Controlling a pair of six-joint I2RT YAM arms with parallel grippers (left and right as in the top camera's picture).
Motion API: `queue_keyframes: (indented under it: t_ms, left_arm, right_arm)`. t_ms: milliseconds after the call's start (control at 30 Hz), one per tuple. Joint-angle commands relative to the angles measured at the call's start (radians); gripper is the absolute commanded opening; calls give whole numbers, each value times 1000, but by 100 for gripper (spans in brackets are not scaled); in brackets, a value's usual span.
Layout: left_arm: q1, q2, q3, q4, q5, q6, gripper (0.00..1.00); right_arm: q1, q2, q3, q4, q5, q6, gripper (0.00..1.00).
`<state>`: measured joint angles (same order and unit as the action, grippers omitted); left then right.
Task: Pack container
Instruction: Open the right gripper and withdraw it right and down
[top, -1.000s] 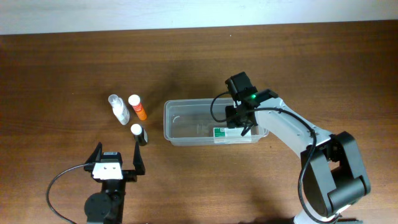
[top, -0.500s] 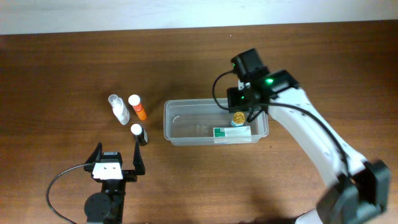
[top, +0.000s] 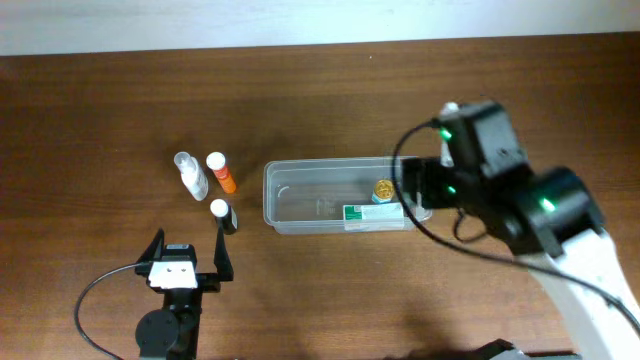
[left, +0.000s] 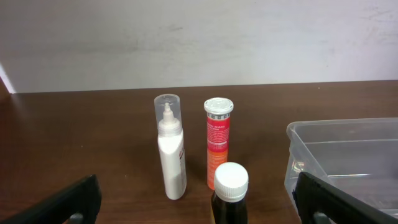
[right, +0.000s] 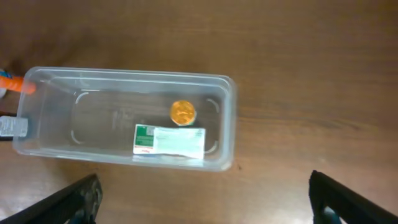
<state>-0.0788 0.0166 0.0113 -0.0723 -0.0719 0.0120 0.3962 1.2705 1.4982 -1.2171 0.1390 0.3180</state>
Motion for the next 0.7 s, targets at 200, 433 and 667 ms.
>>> queue_keyframes:
  t_ms: [200, 433, 667]
  left_arm:
    - [4, -10, -2, -3, -11, 19, 99]
    - [4, -10, -2, -3, -11, 19, 99]
    - [4, -10, -2, -3, -11, 19, 99]
  right_arm:
    - [1, -243, 10, -98, 57, 18, 98]
    - [1, -512, 7, -126, 57, 39, 99]
    - [1, -856, 8, -184, 53, 28, 98]
